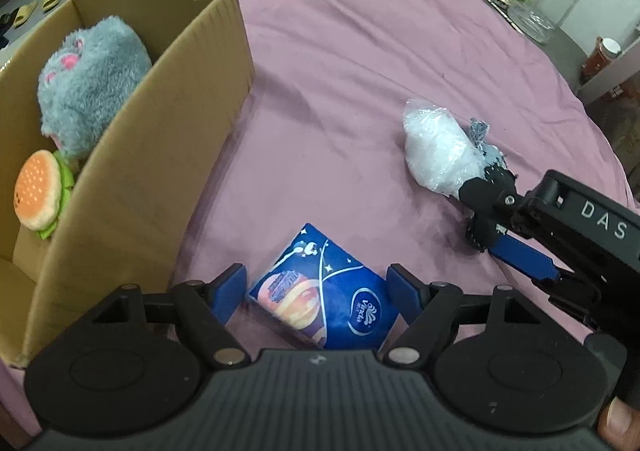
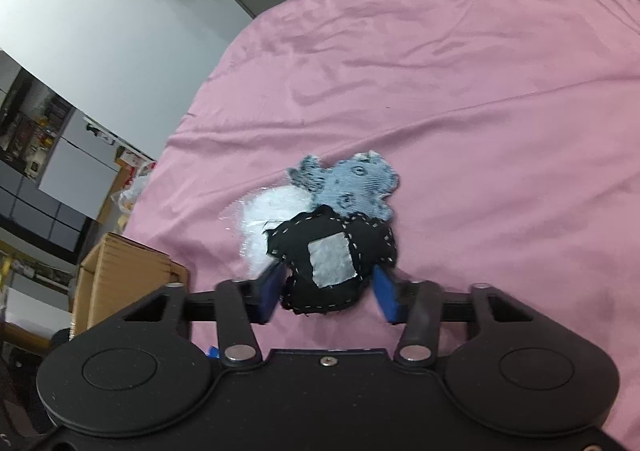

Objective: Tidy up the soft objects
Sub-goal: 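Lift the black felt plush with the right gripper while the left grasps the blue tissue pack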

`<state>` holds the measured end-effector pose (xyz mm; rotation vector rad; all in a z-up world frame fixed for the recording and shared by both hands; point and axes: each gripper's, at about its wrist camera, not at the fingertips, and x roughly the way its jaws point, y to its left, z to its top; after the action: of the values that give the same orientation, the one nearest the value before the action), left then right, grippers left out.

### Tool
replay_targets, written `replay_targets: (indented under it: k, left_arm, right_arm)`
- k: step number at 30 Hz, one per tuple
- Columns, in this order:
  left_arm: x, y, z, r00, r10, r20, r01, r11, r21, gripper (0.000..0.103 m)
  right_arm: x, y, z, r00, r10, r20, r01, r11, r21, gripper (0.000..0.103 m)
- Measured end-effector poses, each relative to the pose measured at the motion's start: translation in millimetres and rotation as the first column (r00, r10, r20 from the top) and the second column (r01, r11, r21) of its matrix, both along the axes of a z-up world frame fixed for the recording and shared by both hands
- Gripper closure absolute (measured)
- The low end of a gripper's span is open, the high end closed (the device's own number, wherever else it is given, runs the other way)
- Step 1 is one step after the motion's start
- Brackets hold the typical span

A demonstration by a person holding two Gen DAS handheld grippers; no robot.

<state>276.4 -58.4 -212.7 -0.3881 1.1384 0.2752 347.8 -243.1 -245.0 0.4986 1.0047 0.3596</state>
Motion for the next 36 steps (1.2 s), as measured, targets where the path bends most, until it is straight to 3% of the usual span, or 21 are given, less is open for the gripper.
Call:
replay_targets:
  k: [5, 13, 17, 26, 36]
  left_arm:
    - [-4, -1, 0, 1.000, 0.018, -0.016, -0.018, 1.000, -0.012, 0.026]
    - [-16, -2, -2, 1.000, 0.022, -0.017, -0.023, 0.999, -0.046, 0.027]
    - [-21, -3, 0, 1.000, 0.016, 0.020, -0.014, 0.995, -0.098, 0.055]
    - [-29, -13, 21, 0.998, -0.028, 0.053, 0.034, 0.994, -0.100, 0.081]
    - [-33, -10, 42, 0.990, -0.073, 0.123, 0.088, 0.989, -0.120, 0.084]
  right_arm:
    - [-6, -5, 4, 1.000, -0.019, 0.011, 0.019, 1.000, -0.011, 0.071]
    - [-29, -22, 13, 0.998, -0.056, 0.013, 0.057, 0.998, -0.023, 0.072]
    - [-40, -25, 19, 0.998, -0.063, 0.015, 0.063, 0.998, -0.029, 0.072]
    - [-51, -24, 44, 0.995, -0.080, 0.052, 0.082, 0.996, -0.044, 0.072]
    - [-70, -12, 75, 0.994, -0.073, 0.084, 0.077, 0.996, -0.036, 0.072]
